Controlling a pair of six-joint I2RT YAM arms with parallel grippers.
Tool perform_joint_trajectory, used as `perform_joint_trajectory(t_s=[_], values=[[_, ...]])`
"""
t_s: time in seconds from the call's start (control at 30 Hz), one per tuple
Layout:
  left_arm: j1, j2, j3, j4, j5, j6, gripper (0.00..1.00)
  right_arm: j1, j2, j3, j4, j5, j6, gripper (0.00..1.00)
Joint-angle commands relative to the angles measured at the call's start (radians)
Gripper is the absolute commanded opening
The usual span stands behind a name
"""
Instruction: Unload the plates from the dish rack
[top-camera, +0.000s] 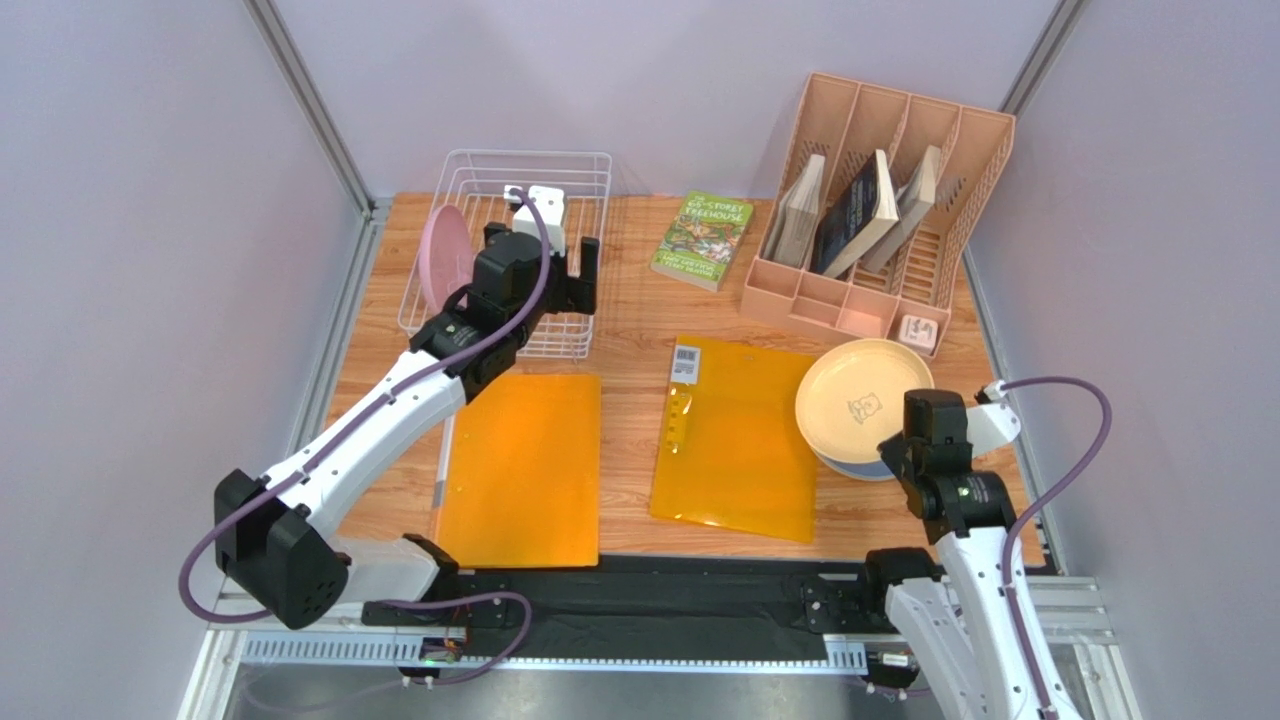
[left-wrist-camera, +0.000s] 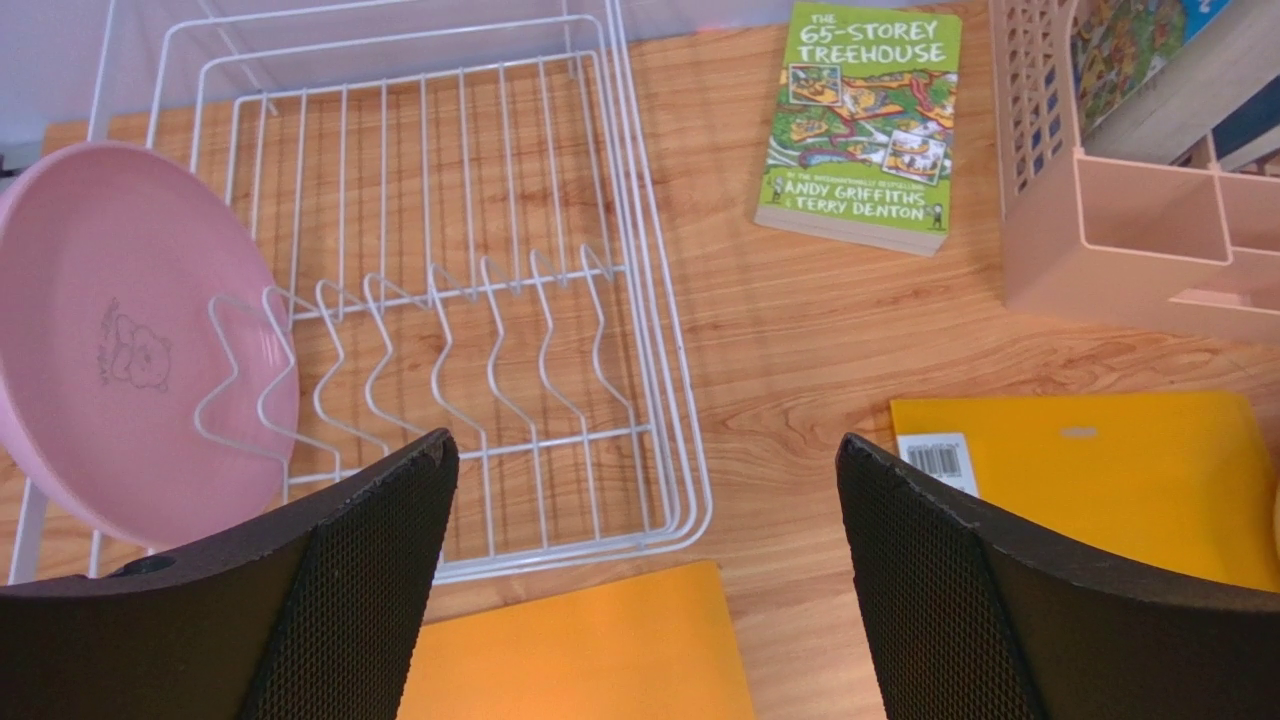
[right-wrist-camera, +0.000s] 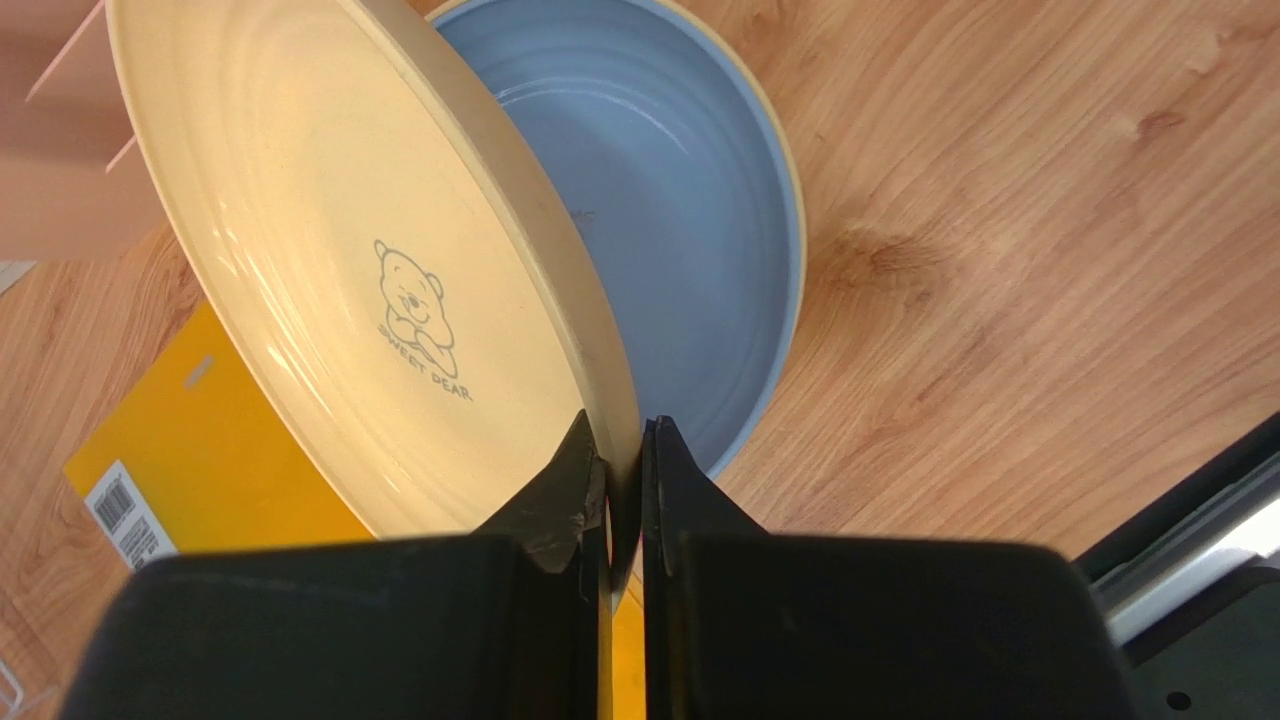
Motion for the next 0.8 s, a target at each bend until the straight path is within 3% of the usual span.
perform_joint_trajectory(t_s=[0.0,0.2,0.27,0.57,0.67,0.7,0.77], values=[[0.001,0.0,-0.009,0.013,-0.041,0.036,1.0,-0.004,-0.004,0.001,-0.004,0.085,0.066,0.0],[0.027,0.006,-0.007,0.011,-0.047,0.026,1.0,-0.004,0.015,-0.012,0.005,0.102,0.053,0.01],[0.047,0.003,-0.007,0.011,-0.04,0.016,1.0,-0.004,0.016,-0.014,0.018,0.094,0.037,0.16],[0.09,0.022,-0.003,0.01,0.006,-0.007,1.0,-0.004,0.061,-0.014,0.08,0.048,-0.009,0.38],[0.104,0.026,-0.004,0.01,0.011,-0.013,1.0,-0.004,0.09,-0.009,0.112,0.019,-0.03,0.47],[0.11,0.028,-0.004,0.008,0.017,-0.021,1.0,-0.004,0.099,-0.006,0.118,0.004,-0.038,0.55],[0.133,0.031,-0.004,0.007,0.029,-0.03,1.0,-0.002,0.127,-0.006,0.149,-0.003,-0.05,0.57]])
